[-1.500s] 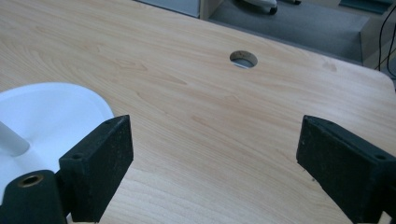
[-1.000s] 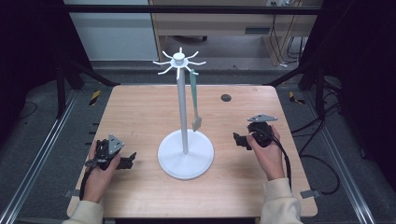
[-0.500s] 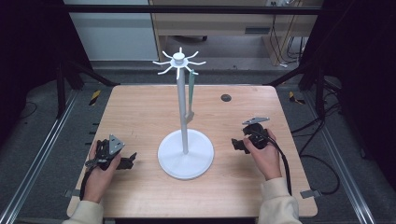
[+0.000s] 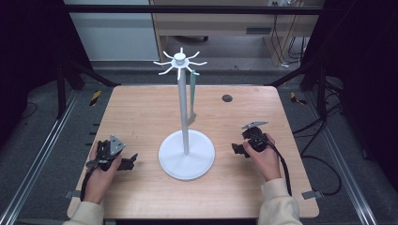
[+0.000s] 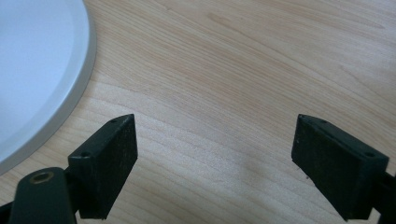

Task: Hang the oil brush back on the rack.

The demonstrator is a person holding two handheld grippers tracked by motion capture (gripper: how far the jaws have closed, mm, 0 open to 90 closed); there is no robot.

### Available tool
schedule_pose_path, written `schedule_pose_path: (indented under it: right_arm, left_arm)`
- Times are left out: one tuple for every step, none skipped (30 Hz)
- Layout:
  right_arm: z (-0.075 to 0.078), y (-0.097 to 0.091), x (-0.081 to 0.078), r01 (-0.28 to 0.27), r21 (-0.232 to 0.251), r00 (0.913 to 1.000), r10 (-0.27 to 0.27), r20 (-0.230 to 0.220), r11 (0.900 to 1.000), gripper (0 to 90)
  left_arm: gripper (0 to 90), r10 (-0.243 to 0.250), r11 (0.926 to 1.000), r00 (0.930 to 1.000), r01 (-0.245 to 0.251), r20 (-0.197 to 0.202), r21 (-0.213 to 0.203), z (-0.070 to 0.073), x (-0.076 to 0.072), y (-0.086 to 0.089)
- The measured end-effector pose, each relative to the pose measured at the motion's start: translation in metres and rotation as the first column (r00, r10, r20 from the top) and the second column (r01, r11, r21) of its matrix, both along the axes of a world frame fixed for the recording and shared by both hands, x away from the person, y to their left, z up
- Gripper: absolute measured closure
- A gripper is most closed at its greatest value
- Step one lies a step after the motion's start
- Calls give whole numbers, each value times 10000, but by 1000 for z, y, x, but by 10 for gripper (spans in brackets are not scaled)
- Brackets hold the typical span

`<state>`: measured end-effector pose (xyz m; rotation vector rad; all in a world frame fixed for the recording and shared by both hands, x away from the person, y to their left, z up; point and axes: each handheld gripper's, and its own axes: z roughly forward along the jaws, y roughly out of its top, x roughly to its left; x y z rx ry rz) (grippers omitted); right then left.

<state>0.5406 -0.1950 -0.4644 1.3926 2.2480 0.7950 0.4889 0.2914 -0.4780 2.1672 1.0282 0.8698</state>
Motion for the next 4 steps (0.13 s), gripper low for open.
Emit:
schedule_pose_path:
  right_arm:
    - [0,0,0,5,42,10000,-5,-3,10000,148]
    - [1,0,-1,-1,103,10000,1,18,9999,147]
    - [2,1,-1,2,98,10000,-3,62,10000,146]
    - [3,0,-1,-16,152,10000,14,96,9999,145]
  left_arm:
    - [28,-8,10000,10000,8,-15,8,0,0,0]
    - [28,-11,10000,10000,12,-13,12,0,0,0]
    - [29,-11,10000,10000,11,-2,6,0,0,0]
    - [28,-11,10000,10000,11,32,1,0,0,0]
